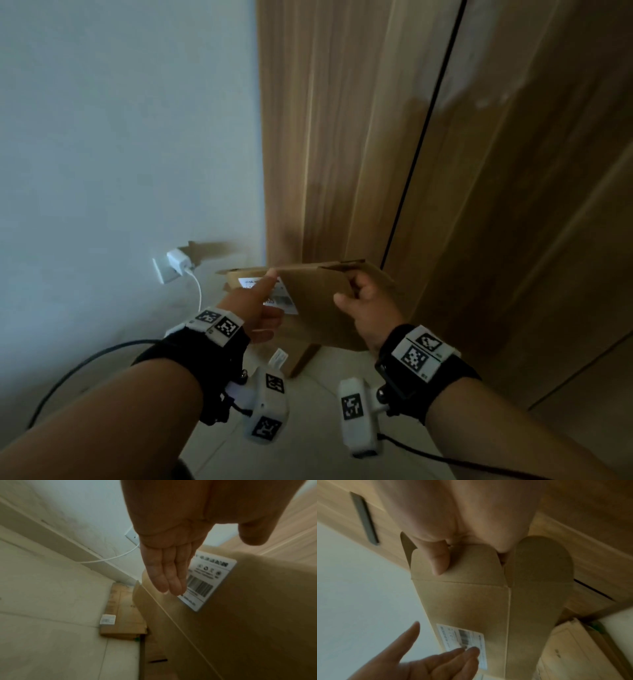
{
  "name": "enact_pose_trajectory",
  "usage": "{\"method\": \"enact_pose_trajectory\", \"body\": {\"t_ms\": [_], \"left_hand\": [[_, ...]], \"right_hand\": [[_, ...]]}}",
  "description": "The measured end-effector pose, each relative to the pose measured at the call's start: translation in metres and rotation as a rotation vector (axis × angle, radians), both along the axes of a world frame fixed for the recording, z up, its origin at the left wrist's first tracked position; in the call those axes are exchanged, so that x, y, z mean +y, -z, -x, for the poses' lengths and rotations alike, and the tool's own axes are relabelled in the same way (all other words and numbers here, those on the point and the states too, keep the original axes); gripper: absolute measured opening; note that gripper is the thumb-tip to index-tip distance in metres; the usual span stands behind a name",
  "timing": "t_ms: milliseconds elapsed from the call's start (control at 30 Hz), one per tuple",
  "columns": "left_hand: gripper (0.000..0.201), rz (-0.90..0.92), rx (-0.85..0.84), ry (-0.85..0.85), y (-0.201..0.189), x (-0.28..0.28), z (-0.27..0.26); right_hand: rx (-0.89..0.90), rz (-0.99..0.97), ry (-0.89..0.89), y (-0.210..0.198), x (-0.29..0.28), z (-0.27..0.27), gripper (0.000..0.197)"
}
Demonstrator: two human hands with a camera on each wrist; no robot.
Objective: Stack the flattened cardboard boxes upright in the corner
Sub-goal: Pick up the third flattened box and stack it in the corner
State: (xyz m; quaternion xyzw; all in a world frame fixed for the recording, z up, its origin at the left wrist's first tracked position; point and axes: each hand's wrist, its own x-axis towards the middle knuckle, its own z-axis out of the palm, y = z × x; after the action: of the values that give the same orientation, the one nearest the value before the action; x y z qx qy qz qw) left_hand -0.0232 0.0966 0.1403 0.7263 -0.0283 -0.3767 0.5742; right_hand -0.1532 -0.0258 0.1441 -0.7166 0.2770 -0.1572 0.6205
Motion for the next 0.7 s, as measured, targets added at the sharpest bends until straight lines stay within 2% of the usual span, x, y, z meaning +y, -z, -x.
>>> {"method": "enact_pose_trajectory", "body": {"t_ms": [133,267,400,500,600,700], "left_hand": [[0.053,0.117,0.121,0.017,-0.005,0.0,0.009],[0.043,0.204,0.211,-0.055,0.006,0.0,0.006],[0.047,0.275,0.306,-0.154,0.022,-0.001,-0.012],[0.041,0.298,0.323,-0.167,0.029,-0.003,-0.025],[0.031,0.317,0.306,-0.191,0.035,-0.007,-0.036],[0.032,0.312,0.269,-0.235,0.043,-0.008,-0.048]], "right_hand": [[-0.01,0.089,-0.115,-0.005,0.009,-0.001,0.036],[0.017,0.164,-0.25,0.006,0.017,-0.008,0.043],[0.054,0.211,-0.348,0.019,0.017,-0.02,0.041],[0.049,0.254,-0.39,0.024,0.012,-0.026,0.036],[0.026,0.174,-0.391,0.024,0.005,-0.034,0.03],[-0.011,-0.006,-0.329,0.026,-0.001,-0.041,0.026]]}}
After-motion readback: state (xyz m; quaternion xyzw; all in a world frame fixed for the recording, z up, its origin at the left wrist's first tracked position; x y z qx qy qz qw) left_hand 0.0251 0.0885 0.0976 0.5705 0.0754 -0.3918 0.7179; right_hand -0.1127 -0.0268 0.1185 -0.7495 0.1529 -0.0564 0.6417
